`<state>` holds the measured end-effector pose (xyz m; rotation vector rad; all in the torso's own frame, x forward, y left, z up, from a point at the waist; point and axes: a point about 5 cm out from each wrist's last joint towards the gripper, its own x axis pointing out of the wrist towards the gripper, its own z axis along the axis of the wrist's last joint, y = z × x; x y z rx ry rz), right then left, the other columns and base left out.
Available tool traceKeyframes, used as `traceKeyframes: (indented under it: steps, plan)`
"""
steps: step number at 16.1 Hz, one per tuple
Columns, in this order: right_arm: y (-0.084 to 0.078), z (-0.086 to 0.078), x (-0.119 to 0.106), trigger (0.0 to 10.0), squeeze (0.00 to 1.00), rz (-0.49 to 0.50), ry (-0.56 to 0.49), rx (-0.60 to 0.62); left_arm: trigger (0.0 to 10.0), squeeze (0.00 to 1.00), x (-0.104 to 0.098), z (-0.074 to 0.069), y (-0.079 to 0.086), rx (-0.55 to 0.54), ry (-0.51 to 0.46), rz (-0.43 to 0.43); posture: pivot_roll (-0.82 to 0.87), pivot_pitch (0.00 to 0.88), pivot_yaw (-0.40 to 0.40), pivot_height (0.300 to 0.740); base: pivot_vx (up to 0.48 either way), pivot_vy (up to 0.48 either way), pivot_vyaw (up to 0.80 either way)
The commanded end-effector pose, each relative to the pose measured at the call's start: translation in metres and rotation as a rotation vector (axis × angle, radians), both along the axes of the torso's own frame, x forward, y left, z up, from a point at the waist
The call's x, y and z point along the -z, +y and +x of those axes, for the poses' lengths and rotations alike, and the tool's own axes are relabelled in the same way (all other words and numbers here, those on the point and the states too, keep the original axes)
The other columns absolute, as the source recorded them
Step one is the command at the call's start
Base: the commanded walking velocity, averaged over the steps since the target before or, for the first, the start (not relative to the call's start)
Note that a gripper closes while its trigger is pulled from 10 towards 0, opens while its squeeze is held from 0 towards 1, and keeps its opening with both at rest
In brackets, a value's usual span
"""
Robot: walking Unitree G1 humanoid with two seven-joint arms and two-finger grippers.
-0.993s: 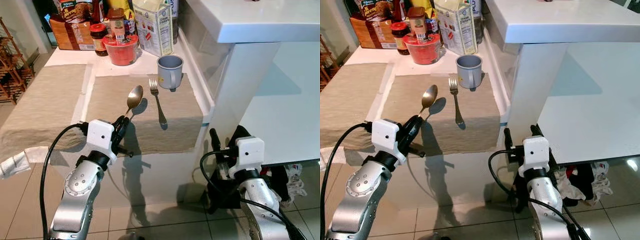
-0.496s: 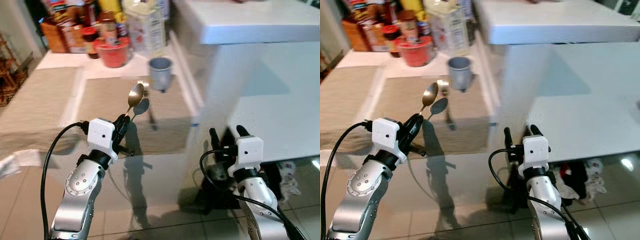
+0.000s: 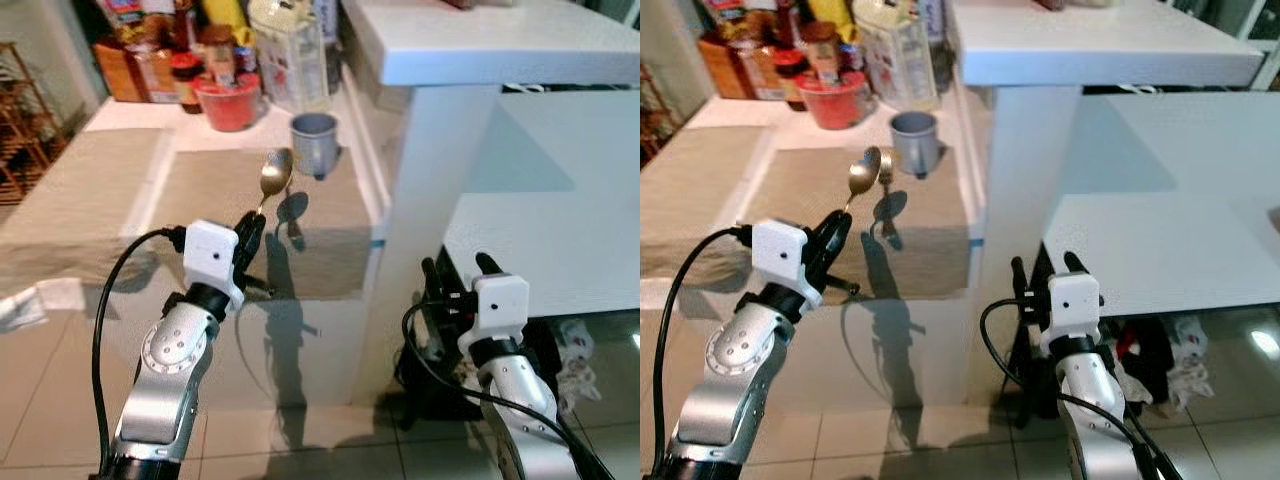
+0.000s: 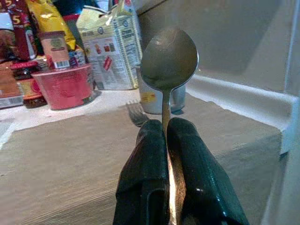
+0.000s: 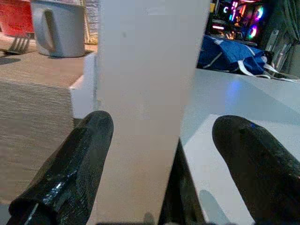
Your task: Setting the table
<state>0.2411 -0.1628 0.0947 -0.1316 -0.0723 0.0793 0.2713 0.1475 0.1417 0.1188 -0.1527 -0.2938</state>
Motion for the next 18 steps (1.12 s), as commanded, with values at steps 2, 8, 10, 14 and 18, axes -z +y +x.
traceKeyframes:
  steps: [2, 8, 10, 14, 18]
  plan:
    - [0.0, 0.002, -0.002, 10.0, 0.0, 0.002, -0.012, 0.001, 0.0, 0.0, -0.004, 0.006, 0.003, -0.025, -0.012, -0.006, -0.02, 0.0, 0.026, 0.731, 0.0, 0.0, 0.0]
    - [-0.001, 0.001, -0.001, 10.0, 0.0, 0.002, -0.01, 0.004, 0.0, 0.0, -0.012, 0.016, -0.001, -0.03, -0.026, -0.054, -0.03, 0.0, 0.027, 0.731, 0.0, 0.0, 0.0]
    - [0.0, 0.001, -0.001, 10.0, 0.0, 0.006, -0.01, 0.006, 0.0, 0.0, -0.014, 0.019, -0.003, -0.03, -0.033, -0.054, -0.03, 0.0, 0.027, 0.731, 0.0, 0.0, 0.0]
    - [-0.001, 0.0, 0.001, 10.0, 0.0, 0.006, -0.001, 0.009, 0.0, 0.0, -0.016, 0.021, -0.007, -0.014, -0.049, -0.046, -0.03, 0.0, 0.027, 0.731, -0.149, 0.0, 0.0]
    - [-0.001, -0.001, 0.002, 10.0, 0.0, 0.004, 0.002, 0.008, 0.0, 0.0, -0.016, 0.022, -0.006, -0.024, -0.052, -0.031, -0.03, 0.0, 0.027, 0.731, 0.0, 0.0, 0.0]
